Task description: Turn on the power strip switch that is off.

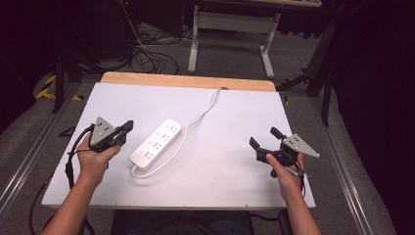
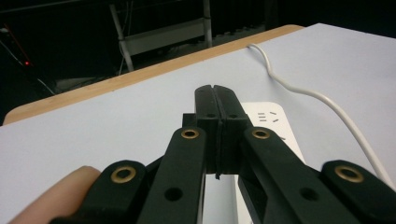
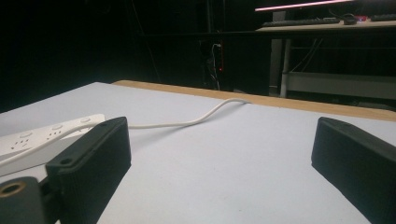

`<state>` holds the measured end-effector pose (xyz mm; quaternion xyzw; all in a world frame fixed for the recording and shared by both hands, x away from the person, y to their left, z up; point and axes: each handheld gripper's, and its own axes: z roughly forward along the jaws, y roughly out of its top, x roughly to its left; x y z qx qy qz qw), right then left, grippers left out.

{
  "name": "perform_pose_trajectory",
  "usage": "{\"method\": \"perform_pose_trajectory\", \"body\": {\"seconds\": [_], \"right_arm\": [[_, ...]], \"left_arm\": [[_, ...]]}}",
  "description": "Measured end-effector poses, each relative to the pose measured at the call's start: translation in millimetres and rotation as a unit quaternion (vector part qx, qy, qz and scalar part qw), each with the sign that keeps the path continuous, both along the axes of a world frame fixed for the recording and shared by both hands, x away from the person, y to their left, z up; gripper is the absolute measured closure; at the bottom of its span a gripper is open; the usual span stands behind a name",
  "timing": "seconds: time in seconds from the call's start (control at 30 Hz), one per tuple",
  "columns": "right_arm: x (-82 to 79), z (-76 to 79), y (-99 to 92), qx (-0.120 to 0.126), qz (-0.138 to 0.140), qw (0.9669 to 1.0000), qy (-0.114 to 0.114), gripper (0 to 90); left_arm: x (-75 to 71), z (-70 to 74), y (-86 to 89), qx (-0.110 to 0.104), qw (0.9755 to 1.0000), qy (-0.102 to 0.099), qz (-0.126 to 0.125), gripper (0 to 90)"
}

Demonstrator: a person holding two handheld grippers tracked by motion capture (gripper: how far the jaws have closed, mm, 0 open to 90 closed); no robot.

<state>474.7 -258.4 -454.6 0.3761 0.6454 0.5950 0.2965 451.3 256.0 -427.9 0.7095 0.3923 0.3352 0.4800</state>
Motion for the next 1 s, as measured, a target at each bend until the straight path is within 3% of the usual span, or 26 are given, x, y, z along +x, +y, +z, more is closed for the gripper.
{"method": "perform_pose_trajectory", "body": {"seconds": [0.37, 0.7, 0.87, 1.0], "right_arm": [[-0.8, 0.2, -0.4, -0.001, -0.002, 1.0000, 0.000, 5.4], [-1.7, 0.4, -1.1, -0.001, -0.002, 1.0000, -0.001, 5.5], [-1.7, 0.3, -1.3, 0.000, -0.003, 1.0000, -0.001, 5.5], [-2.1, 0.3, -1.5, -0.001, -0.003, 1.0000, -0.001, 5.5]], "left_arm": [[17.5, -0.7, -14.9, 0.024, 0.9992, 0.020, -0.027, 89.5], [37.5, -6.6, -33.0, 0.049, 0.9963, 0.050, -0.049, 89.5], [46.3, -11.7, -39.5, 0.061, 0.9942, 0.068, -0.057, 89.5], [57.4, -16.2, -47.9, 0.072, 0.9908, 0.093, -0.067, 89.5]]}}
